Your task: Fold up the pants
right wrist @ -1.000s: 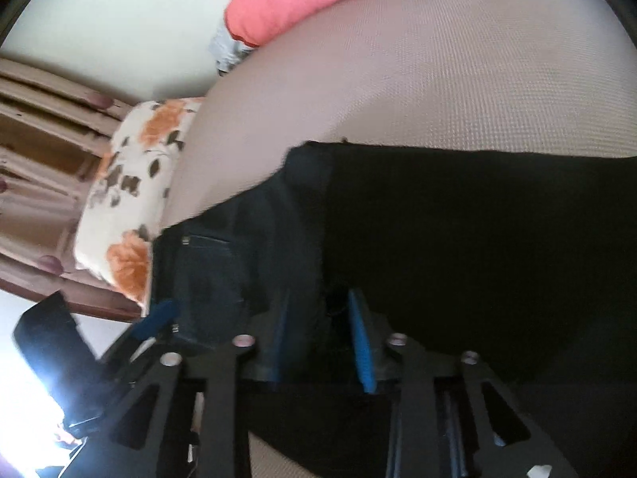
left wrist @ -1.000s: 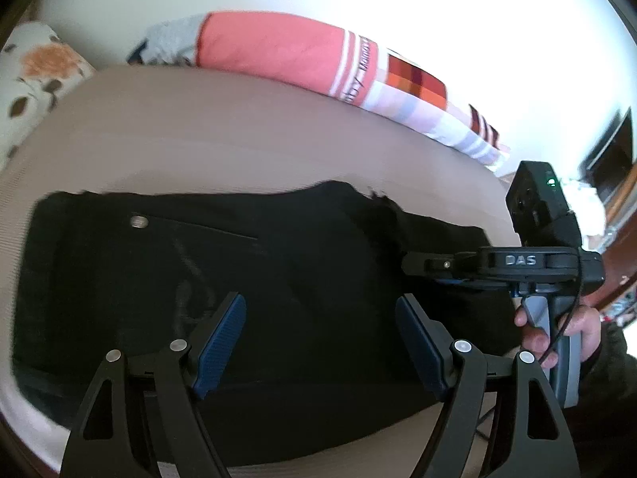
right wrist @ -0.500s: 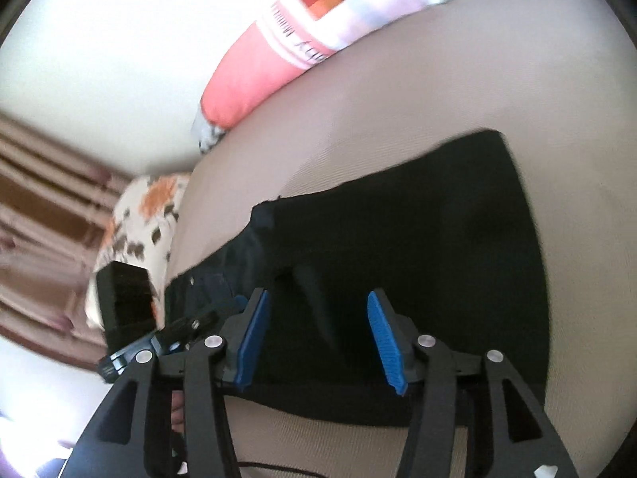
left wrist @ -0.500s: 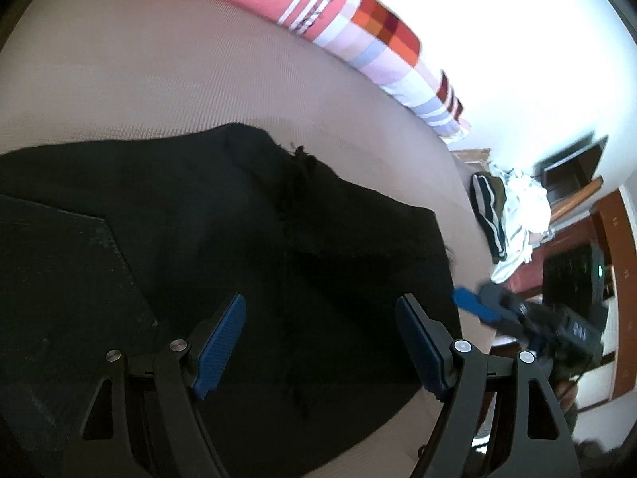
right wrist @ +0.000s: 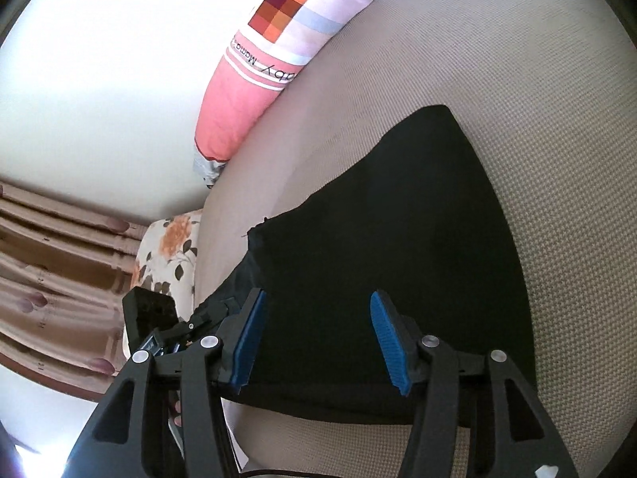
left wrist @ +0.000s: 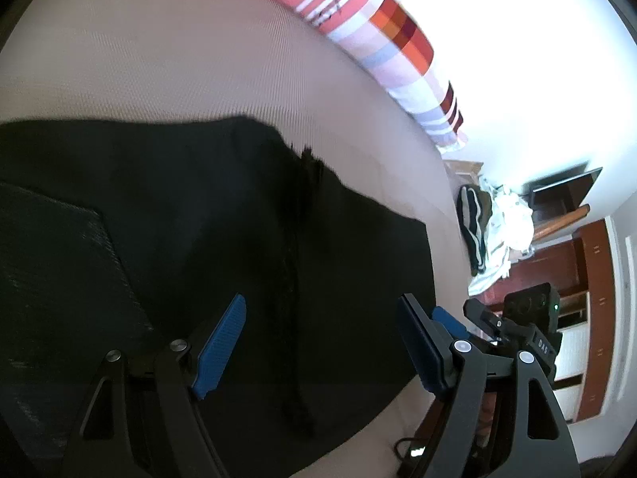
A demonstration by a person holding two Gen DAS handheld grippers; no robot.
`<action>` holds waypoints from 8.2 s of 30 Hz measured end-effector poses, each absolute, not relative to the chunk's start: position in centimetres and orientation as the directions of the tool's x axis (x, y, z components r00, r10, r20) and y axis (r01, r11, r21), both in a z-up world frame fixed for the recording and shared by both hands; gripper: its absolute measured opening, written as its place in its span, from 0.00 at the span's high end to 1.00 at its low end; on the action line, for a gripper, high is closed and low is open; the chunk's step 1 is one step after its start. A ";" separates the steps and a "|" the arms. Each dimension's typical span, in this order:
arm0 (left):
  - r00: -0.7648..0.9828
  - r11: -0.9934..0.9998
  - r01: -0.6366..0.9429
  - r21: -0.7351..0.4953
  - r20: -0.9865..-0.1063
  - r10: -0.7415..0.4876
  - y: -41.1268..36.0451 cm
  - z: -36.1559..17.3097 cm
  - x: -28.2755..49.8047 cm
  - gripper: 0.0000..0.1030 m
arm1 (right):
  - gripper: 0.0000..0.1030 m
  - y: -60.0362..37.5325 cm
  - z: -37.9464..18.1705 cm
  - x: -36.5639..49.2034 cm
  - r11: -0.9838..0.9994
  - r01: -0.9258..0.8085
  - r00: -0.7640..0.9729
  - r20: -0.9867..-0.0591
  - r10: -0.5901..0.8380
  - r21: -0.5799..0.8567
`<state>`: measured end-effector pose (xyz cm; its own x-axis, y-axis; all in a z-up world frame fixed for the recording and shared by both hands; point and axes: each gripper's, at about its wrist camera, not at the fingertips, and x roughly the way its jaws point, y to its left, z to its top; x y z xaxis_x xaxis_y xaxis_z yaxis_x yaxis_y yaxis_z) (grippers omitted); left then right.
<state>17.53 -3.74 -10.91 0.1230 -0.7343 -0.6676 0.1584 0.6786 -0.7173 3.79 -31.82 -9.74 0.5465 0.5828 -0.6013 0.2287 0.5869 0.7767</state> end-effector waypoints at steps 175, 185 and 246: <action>0.335 0.705 -0.039 -0.708 -0.674 -0.658 18.3 -7.3 16.6 0.87 | 0.38 -18.4 -5.1 9.3 0.951 0.143 0.459 -0.869 0.182 0.275; 0.338 0.670 -0.014 -0.742 -0.634 -0.695 8.0 -2.2 15.4 0.88 | 0.38 -25.8 -5.8 6.8 0.921 0.223 0.500 -0.848 0.175 0.321; 0.487 0.946 0.139 -0.292 -0.811 -0.322 -1.3 -6.8 12.1 0.34 | 0.35 -32.2 -10.5 6.9 0.740 0.141 0.422 -0.716 0.556 0.657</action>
